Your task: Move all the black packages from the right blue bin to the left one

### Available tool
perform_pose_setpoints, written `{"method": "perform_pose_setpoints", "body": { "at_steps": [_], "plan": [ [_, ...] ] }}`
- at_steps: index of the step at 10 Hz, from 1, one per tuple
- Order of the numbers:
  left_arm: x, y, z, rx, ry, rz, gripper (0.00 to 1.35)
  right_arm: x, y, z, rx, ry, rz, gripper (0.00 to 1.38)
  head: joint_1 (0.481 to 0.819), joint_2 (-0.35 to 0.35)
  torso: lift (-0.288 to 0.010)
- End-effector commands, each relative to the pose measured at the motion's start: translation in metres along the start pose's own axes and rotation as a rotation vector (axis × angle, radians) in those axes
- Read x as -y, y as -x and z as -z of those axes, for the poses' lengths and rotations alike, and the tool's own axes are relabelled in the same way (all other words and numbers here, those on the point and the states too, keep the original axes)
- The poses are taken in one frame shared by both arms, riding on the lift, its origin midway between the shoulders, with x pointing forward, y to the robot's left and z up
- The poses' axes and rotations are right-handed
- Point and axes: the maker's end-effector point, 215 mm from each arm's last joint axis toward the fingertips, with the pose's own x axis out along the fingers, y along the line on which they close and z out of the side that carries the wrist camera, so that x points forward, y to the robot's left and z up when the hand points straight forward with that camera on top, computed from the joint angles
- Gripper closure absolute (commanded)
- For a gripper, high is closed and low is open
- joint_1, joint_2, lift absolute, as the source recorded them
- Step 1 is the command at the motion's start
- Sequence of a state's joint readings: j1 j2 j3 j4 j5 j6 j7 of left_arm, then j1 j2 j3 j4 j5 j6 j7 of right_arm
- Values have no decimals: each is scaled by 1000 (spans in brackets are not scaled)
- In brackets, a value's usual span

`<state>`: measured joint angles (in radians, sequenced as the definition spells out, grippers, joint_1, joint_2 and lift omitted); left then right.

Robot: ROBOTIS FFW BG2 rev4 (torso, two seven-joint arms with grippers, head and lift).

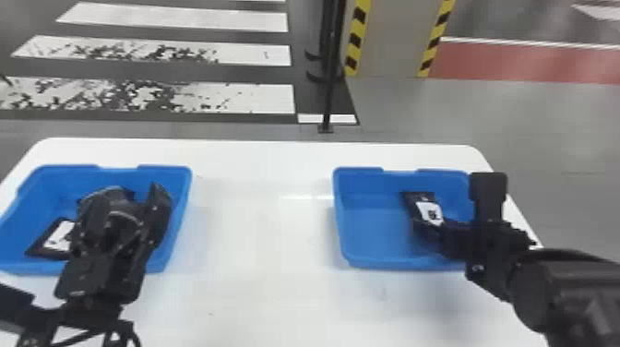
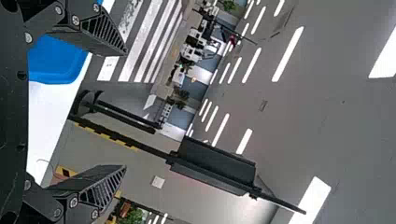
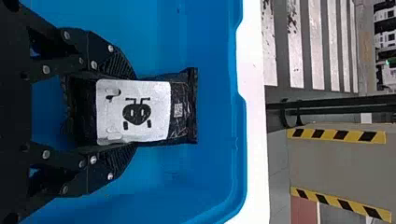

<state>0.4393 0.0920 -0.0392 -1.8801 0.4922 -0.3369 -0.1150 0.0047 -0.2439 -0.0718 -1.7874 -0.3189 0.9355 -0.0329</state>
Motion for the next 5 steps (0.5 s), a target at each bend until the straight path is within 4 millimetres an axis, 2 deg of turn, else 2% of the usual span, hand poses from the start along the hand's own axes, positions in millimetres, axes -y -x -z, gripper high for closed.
{"method": "perform_pose_setpoints", "body": {
  "at_steps": [1, 4, 5],
  "plan": [
    [-1, 1, 1, -2, 2, -2, 222, -9, -1, -5, 23, -21, -35, 1182, 695, -85, -168],
    [2, -1, -5, 21, 16, 1, 222, -22, 8, -24, 114, -58, -114, 1182, 695, -60, -168],
    [4, -2, -7, 29, 25, 2, 222, -26, 15, -43, 184, -73, -160, 1182, 695, -56, -168]
  ]
}}
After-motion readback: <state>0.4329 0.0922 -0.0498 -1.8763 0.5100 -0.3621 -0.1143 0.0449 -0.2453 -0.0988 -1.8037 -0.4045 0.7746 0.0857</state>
